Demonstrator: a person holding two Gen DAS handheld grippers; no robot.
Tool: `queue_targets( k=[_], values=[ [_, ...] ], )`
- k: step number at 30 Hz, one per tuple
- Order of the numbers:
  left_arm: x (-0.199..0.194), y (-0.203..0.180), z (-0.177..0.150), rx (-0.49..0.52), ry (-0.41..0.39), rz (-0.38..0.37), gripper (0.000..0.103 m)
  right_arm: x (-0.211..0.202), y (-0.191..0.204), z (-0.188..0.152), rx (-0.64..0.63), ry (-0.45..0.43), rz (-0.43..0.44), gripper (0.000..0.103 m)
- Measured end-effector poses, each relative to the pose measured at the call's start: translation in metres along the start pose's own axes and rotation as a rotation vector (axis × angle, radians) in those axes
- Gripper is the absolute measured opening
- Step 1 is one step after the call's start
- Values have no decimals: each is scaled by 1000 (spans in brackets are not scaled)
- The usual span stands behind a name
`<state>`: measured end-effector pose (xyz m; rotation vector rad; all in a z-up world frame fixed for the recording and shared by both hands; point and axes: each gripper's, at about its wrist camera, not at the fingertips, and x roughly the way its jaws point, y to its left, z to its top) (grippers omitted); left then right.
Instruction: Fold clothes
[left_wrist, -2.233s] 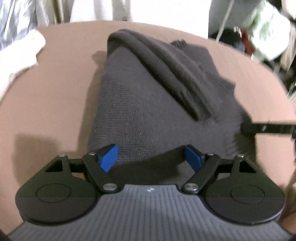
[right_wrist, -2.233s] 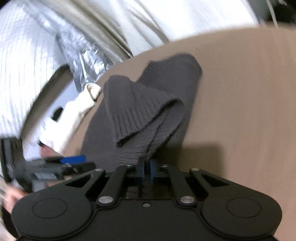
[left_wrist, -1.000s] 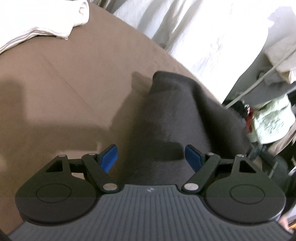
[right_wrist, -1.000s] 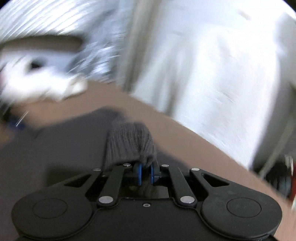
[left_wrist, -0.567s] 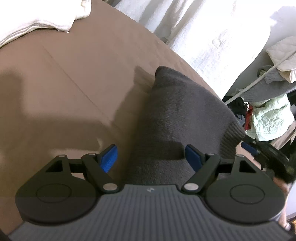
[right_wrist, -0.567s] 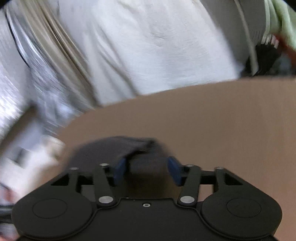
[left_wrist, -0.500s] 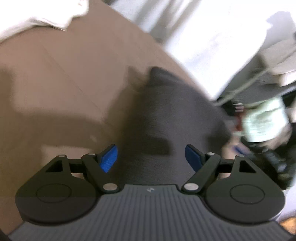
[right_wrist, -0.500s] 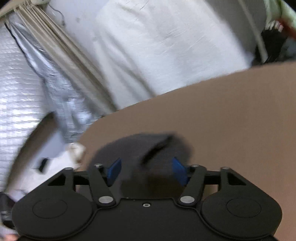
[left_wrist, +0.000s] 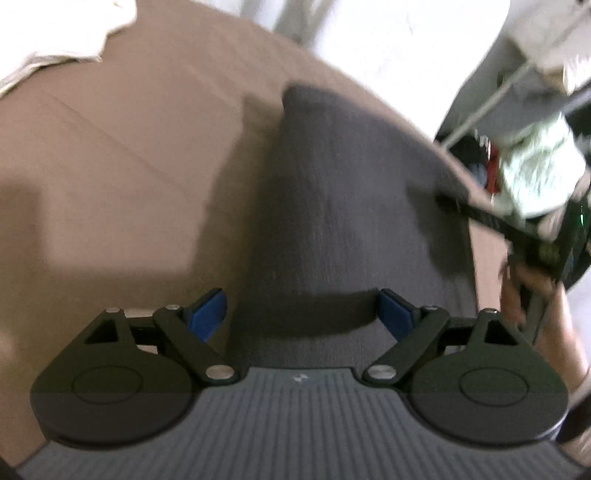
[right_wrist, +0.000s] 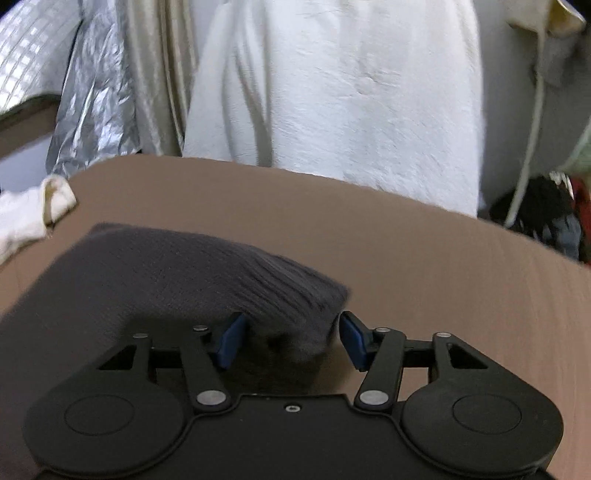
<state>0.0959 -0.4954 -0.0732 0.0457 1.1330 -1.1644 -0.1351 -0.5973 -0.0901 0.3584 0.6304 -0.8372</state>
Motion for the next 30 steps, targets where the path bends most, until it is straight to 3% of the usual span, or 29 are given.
queue_targets(
  k=[2, 4, 8, 9, 11, 12, 17, 18, 19, 21, 22, 27, 29, 30],
  values=[
    [0, 12, 4, -34, -3, -23, 89, -13, -12, -5, 59, 35, 55, 71],
    [6, 23, 5, -95, 28, -78, 89, -19, -26, -9, 126, 78, 138, 86],
    [25, 31, 8, -183, 75, -165, 89, -3, -58, -30, 366, 264, 455, 89],
    [30, 30, 10, -176, 84, -170, 89, 5, -60, -36, 398, 313, 488, 89],
    [42, 27, 12, -140, 109, -161, 89, 16, -58, -44, 390, 352, 445, 89],
    [47, 27, 13, -133, 119, -164, 89, 19, -55, -47, 378, 346, 431, 90],
    [60, 33, 16, -157, 120, -210, 89, 33, -44, -57, 374, 248, 518, 90],
    [59, 33, 15, -150, 107, -215, 72, 35, -41, -59, 369, 221, 536, 83],
    [57, 28, 14, -117, 88, -198, 55, 34, -34, -59, 336, 187, 523, 63],
    [53, 16, 13, -35, 48, -148, 46, 33, -20, -58, 267, 120, 496, 44],
    [47, 9, 12, 5, 19, -129, 42, 26, -14, -52, 223, 71, 495, 40],
    [6, -11, 17, 95, -168, -109, 39, -13, 6, -26, 122, -92, 503, 37],
    [0, -15, 20, 130, -217, -62, 45, -27, 8, -18, 119, -158, 513, 37],
    [1, -14, 21, 128, -218, -38, 58, -20, 10, -19, 112, -142, 469, 40]
  ],
)
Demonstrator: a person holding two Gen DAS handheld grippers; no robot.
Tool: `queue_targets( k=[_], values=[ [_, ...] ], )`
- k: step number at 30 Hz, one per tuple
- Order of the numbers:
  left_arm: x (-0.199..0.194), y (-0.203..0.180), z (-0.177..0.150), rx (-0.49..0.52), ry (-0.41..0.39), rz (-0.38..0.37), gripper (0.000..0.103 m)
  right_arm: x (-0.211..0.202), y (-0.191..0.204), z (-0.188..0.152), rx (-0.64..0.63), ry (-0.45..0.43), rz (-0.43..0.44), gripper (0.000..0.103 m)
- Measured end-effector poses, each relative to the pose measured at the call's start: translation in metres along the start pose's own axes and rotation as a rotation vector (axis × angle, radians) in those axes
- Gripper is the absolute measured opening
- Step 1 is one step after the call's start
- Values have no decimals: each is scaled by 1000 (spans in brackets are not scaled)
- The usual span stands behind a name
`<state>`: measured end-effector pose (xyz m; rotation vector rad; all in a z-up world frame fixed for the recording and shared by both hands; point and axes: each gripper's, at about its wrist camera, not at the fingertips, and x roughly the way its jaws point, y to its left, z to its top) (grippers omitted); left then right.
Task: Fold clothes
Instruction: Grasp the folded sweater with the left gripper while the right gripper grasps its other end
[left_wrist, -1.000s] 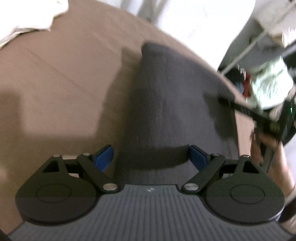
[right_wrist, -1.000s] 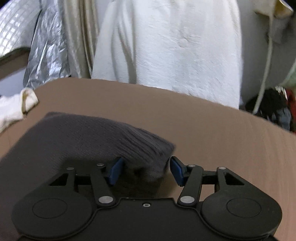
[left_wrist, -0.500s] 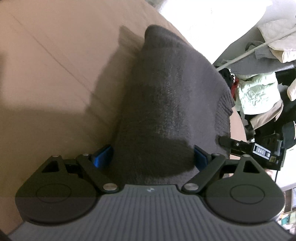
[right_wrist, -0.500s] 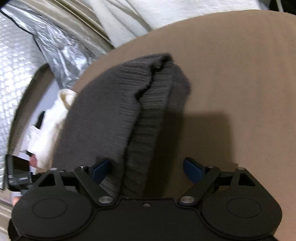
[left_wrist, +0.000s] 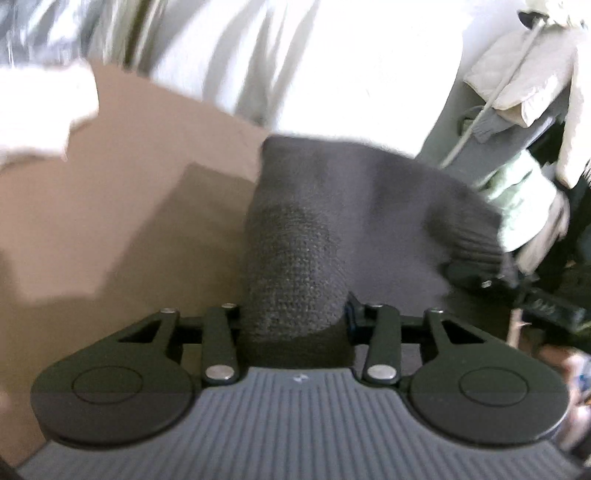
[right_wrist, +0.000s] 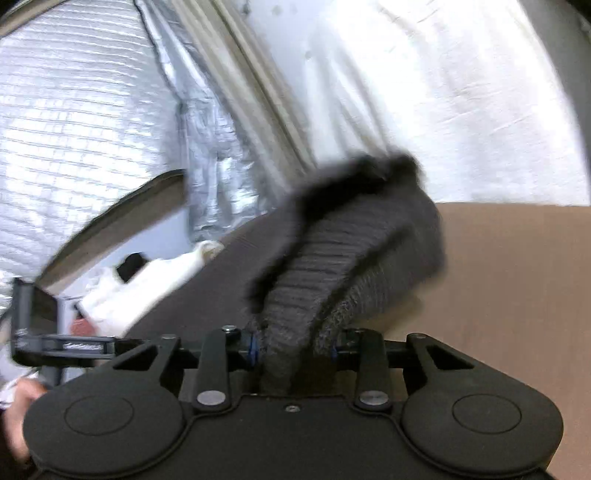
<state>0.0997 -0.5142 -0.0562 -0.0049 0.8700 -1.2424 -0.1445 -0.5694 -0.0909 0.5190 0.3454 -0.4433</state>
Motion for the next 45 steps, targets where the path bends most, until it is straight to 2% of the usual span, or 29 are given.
queue_targets(
  k=[1, 3, 5, 6, 8, 10, 12, 14, 15, 17, 18, 21, 22, 23, 25, 28, 31, 38, 43, 45],
  values=[
    [4, 6, 1, -37, 29, 18, 67, 7, -2, -2, -7, 16, -46, 46],
    [12, 24, -2, -135, 96, 43, 67, 22, -10, -12, 5, 72, -133, 53],
    [12, 41, -7, -223, 146, 44, 75, 39, -25, -28, 42, 154, -215, 61],
    [10, 49, -9, -270, 164, 16, 78, 38, -33, -32, 93, 142, -201, 63],
    [6, 61, -13, -347, 196, -27, 78, 35, -51, -33, 236, 127, -122, 64],
    [-2, 62, -17, -347, 207, -19, 78, 35, -62, -27, 326, 148, -81, 64],
    [-6, 57, -22, -313, 225, -16, 82, 33, -63, -24, 330, 145, -64, 65],
    [-1, 51, -30, -301, 272, -36, 90, 34, -63, -24, 324, 152, -50, 71],
    [4, 49, -35, -291, 292, -40, 98, 35, -61, -26, 317, 158, -45, 77],
    [16, 45, -44, -265, 326, -41, 100, 45, -65, -27, 325, 162, -22, 79],
    [20, 44, -45, -258, 322, -38, 99, 51, -67, -27, 330, 164, -10, 79],
    [21, 37, -38, -219, 252, -74, 46, 66, -74, -29, 342, 169, 25, 80],
    [19, 35, -38, -201, 236, -74, 38, 72, -79, -27, 347, 170, 21, 80],
    [15, 34, -38, -182, 221, -65, 35, 80, -81, -23, 348, 170, 14, 79],
    [9, 29, -38, -149, 194, -46, 31, 95, -82, -12, 344, 168, -10, 49],
    [-1, 21, -39, -117, 166, -17, 29, 90, -56, 0, 250, 140, -60, 38],
    [-10, 22, -39, -116, 158, -10, 29, 66, -25, 8, 138, 86, -93, 36],
    [-25, 1, -28, -75, 129, 28, 28, 23, 40, 27, 32, -14, -108, 35],
    [-75, -22, -21, 23, 13, 50, 28, -1, 76, 33, 17, -44, -64, 35],
    [-96, -24, -19, 33, -23, 70, 28, -13, 87, 31, 10, -60, -43, 35]
  ],
)
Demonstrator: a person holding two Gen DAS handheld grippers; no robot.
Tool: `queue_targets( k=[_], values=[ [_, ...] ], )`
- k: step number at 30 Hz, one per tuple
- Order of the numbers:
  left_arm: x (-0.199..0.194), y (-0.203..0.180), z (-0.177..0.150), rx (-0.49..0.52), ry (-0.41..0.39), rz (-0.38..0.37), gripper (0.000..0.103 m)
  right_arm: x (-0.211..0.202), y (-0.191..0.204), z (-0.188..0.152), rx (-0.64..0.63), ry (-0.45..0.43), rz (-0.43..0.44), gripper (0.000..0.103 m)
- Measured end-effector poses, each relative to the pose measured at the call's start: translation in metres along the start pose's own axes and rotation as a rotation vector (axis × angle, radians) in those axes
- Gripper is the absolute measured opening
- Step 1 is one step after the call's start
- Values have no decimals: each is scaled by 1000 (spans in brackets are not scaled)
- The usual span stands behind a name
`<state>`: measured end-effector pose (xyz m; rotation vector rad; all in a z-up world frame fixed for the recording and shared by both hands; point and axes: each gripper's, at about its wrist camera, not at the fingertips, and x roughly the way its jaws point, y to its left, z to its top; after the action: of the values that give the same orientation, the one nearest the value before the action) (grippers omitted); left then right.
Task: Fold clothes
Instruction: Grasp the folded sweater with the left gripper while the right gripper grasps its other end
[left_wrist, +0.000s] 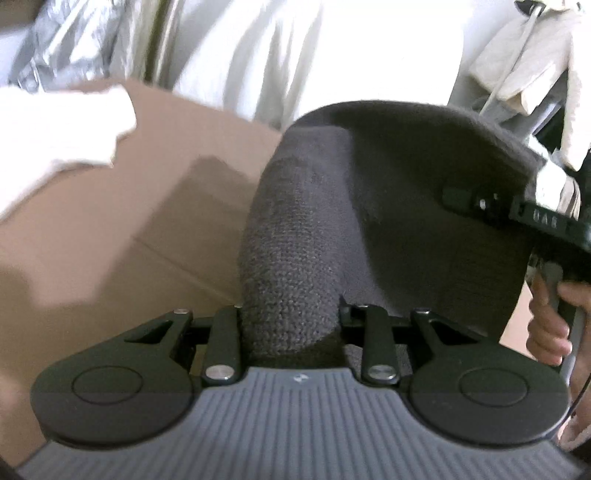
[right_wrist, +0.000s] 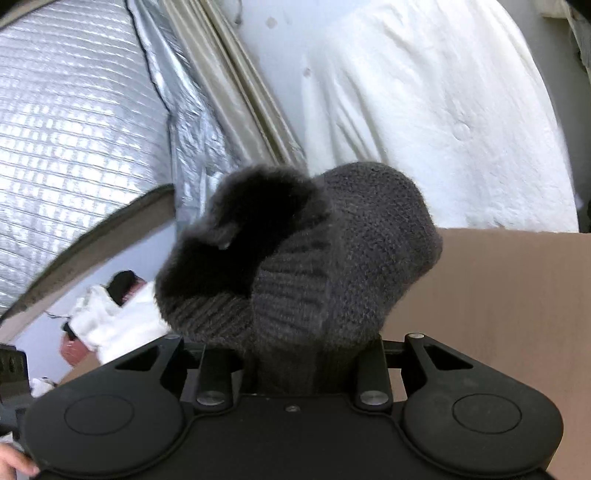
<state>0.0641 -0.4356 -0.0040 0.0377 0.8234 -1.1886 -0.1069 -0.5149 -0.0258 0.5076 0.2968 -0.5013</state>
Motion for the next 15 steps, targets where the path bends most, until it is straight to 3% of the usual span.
queue_targets(
  k=[5, 8, 12, 15],
  values=[
    [-36, 16, 0, -38, -30, 54, 28, -8, 30, -6, -31, 5, 30, 35],
    [-55, 24, -12, 1, -37, 105, 28, 5, 54, -5, -57, 38, 51, 34],
    [-90, 52, -20, 97, -72, 181, 28, 44, 94, 9, -56, 86, 137, 34],
    [-124, 88, -5, 115, -96, 220, 28, 75, 137, 16, -100, 97, 189, 34]
  ],
)
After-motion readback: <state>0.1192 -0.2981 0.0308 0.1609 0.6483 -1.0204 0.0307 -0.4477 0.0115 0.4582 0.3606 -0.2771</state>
